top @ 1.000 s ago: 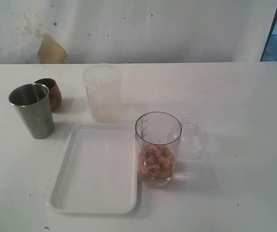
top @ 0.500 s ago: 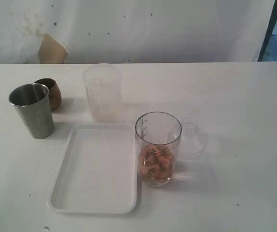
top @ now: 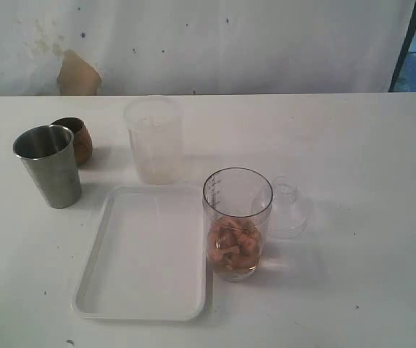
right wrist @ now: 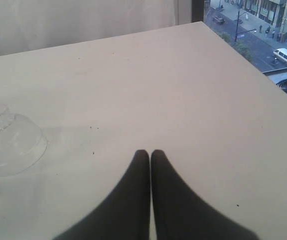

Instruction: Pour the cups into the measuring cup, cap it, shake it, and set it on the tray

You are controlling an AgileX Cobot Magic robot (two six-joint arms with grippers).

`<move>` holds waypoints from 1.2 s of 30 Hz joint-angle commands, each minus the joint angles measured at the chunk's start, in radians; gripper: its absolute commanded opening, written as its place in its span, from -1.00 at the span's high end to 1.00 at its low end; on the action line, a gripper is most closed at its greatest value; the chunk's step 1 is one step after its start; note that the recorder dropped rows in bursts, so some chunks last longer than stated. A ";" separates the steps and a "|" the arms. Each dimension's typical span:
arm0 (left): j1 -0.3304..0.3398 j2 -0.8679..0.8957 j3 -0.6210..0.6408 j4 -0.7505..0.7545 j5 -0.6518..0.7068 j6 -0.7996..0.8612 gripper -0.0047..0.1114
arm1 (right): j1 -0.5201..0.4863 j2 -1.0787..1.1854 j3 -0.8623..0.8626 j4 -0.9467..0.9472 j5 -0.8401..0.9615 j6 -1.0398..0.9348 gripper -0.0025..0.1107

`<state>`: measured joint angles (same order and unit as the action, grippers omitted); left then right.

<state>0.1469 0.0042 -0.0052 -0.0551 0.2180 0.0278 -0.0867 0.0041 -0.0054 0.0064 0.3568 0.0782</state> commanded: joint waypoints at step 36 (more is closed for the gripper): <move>0.001 -0.004 0.005 0.004 -0.016 -0.002 0.92 | -0.002 -0.004 0.005 -0.016 -1.060 0.244 0.96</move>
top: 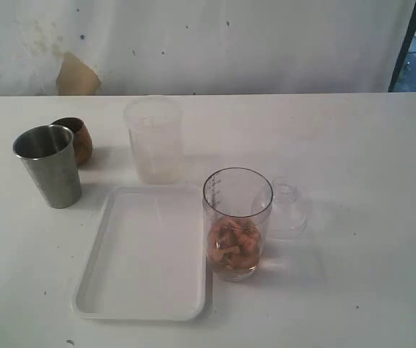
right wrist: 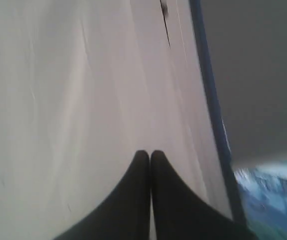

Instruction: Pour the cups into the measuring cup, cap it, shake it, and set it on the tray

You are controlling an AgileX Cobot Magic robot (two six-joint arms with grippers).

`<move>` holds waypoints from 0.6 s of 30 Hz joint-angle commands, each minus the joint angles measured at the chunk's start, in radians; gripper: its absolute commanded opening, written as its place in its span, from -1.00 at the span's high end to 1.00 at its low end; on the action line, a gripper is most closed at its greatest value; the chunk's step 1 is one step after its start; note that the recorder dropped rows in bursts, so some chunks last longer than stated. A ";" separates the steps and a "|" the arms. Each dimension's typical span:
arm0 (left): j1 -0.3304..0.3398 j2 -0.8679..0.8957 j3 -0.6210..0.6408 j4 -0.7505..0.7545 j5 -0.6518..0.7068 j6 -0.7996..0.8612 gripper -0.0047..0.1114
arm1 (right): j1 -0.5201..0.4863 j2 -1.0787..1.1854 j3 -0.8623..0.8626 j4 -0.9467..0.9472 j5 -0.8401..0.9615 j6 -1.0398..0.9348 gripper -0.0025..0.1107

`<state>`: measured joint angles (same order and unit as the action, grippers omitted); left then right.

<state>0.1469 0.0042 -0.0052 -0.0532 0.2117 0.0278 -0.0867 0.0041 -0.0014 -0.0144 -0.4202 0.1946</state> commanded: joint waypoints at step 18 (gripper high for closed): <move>0.001 -0.004 0.005 0.002 -0.010 -0.002 0.92 | -0.002 0.673 -0.742 -0.067 0.710 0.029 0.05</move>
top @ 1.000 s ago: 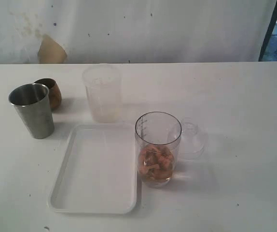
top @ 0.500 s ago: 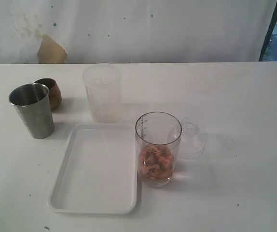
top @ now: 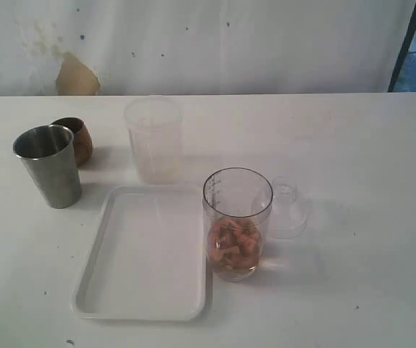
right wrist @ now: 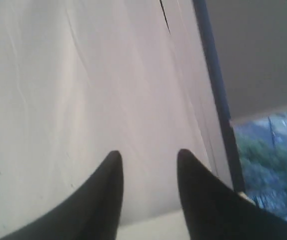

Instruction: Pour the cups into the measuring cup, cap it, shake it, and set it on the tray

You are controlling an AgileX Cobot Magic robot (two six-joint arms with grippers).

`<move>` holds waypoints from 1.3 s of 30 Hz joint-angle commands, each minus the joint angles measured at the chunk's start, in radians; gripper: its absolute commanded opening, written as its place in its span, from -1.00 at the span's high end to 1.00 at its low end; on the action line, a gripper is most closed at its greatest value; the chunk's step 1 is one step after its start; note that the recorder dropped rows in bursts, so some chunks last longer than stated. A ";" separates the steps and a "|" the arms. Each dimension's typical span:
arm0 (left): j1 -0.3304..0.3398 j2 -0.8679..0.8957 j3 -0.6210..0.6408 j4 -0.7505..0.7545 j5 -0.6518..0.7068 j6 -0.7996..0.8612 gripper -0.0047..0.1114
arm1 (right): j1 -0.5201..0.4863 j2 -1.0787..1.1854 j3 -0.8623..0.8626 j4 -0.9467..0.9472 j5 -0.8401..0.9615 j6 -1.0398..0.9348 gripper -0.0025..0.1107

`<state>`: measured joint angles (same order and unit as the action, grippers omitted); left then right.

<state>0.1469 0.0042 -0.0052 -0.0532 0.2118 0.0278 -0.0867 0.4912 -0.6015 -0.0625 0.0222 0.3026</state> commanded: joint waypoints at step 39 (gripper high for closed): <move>0.001 -0.004 0.005 0.002 -0.010 -0.002 0.92 | 0.414 1.345 -0.694 0.261 0.715 -0.586 -0.17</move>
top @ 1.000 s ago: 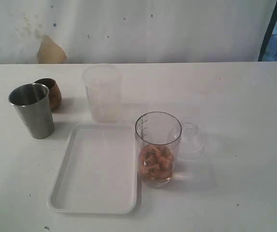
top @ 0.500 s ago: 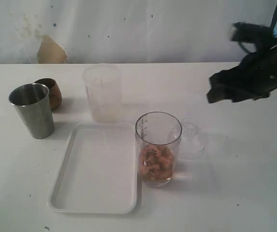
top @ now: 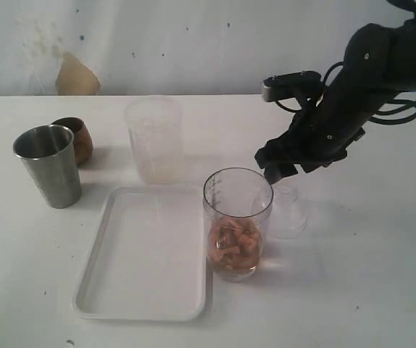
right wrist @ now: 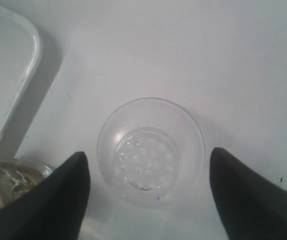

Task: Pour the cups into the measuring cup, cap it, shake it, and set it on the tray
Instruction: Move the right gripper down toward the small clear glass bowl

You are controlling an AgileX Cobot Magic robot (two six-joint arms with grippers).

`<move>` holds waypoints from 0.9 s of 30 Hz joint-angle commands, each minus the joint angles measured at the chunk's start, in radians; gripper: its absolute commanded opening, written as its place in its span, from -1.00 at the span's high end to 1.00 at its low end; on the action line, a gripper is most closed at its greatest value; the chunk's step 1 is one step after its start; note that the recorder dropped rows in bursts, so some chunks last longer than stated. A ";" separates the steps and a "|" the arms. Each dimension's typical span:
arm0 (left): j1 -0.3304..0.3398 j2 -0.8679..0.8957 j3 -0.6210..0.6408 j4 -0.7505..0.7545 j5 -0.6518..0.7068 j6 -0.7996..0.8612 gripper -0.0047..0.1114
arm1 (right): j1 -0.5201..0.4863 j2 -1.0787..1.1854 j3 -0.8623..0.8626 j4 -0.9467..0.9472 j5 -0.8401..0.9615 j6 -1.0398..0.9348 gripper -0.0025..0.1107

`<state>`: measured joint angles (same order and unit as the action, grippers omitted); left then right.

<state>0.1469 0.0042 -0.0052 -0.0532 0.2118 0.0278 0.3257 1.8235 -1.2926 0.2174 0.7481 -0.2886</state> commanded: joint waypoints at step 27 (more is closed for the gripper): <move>0.001 -0.004 0.005 0.002 -0.010 -0.002 0.92 | 0.002 0.050 -0.001 -0.056 -0.018 -0.022 0.96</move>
<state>0.1469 0.0042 -0.0052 -0.0532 0.2118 0.0278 0.3288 1.9025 -1.2926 0.1818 0.7198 -0.2912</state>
